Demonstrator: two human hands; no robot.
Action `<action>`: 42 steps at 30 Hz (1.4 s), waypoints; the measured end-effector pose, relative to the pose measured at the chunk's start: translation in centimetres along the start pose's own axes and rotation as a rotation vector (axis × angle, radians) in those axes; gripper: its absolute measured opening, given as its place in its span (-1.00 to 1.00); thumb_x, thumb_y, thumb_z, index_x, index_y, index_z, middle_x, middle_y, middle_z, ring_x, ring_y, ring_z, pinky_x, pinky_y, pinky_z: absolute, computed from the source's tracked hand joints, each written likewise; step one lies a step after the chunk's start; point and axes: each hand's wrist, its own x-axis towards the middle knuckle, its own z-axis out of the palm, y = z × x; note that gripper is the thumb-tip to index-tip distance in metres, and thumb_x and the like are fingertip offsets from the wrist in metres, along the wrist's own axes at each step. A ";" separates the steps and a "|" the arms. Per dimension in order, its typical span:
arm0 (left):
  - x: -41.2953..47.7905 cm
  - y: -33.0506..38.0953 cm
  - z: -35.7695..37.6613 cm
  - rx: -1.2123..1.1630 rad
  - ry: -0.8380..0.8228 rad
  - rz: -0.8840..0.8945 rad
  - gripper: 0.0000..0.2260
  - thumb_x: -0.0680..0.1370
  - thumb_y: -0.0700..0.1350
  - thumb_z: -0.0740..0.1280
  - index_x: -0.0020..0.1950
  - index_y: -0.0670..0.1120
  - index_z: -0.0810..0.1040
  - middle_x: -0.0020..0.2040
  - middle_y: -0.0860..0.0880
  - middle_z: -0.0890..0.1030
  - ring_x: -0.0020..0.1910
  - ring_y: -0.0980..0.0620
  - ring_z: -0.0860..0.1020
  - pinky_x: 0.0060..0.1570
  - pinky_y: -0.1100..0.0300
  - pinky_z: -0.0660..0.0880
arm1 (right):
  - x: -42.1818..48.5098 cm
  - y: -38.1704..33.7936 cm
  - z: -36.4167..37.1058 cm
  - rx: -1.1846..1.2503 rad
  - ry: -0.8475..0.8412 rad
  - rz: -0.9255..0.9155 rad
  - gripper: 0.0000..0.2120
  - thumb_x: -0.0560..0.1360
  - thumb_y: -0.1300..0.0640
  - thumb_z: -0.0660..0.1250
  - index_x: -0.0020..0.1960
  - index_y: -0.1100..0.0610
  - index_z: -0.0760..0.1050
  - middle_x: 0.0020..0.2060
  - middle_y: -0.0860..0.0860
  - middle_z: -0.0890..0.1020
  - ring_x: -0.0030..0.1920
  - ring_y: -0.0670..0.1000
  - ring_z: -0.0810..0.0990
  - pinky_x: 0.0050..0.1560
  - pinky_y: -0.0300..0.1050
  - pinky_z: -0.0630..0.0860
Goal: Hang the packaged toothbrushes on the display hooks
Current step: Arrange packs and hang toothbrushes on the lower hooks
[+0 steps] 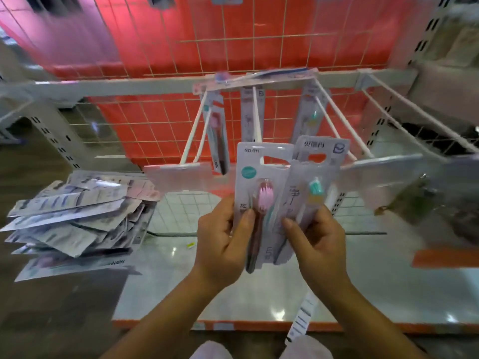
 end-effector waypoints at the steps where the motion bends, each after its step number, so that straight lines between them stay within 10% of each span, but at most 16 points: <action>1: 0.0 -0.6 0.1 0.001 -0.004 0.049 -0.71 0.62 0.15 0.14 0.12 -0.02 0.48 -0.07 0.08 0.60 -0.12 0.09 0.61 -0.22 0.27 0.60 | 0.0 0.6 0.0 0.021 0.000 -0.021 -0.63 0.40 -0.32 0.30 -0.01 -0.06 0.45 -0.11 -0.32 0.63 -0.05 -0.17 0.66 -0.14 -0.36 0.58; 6: -1.3 -5.5 1.5 0.013 0.074 0.212 -0.68 0.64 0.10 0.15 -0.04 -0.12 0.48 -0.27 -0.01 0.51 -0.33 0.08 0.50 -0.38 0.12 0.48 | -0.4 5.8 0.1 0.032 0.059 -0.185 -0.85 0.42 -0.25 0.37 -0.12 -0.20 0.51 -0.29 0.04 0.56 -0.27 0.07 0.59 -0.24 -0.24 0.58; 10: -1.9 -7.8 2.7 -0.015 0.091 0.303 -0.88 0.59 -0.14 0.19 0.04 -0.11 0.49 -0.22 0.04 0.50 -0.25 0.23 0.48 -0.25 0.43 0.42 | 0.1 8.5 0.0 0.018 0.034 -0.262 -0.93 0.43 -0.08 0.37 -0.13 -0.24 0.50 -0.27 -0.04 0.60 -0.23 -0.01 0.62 -0.21 -0.26 0.58; 18: -3.7 -10.8 3.9 -0.163 0.133 0.280 -0.86 0.57 -0.15 0.17 0.05 -0.02 0.50 -0.14 0.28 0.58 -0.17 0.27 0.56 -0.20 0.42 0.47 | -0.9 12.0 0.3 0.085 -0.004 -0.294 -0.86 0.44 0.06 0.34 -0.01 -0.02 0.48 -0.15 -0.21 0.67 -0.11 -0.13 0.67 -0.13 -0.26 0.59; 42: -5.1 -11.3 1.9 -0.323 0.169 0.039 -0.85 0.54 -0.13 0.25 0.01 -0.02 0.60 -0.12 0.10 0.70 -0.06 0.10 0.66 -0.12 0.26 0.57 | -3.0 12.6 1.9 0.183 -0.001 -0.170 -0.78 0.53 0.33 0.31 0.08 0.06 0.47 -0.06 0.01 0.68 -0.04 -0.01 0.68 -0.08 -0.18 0.61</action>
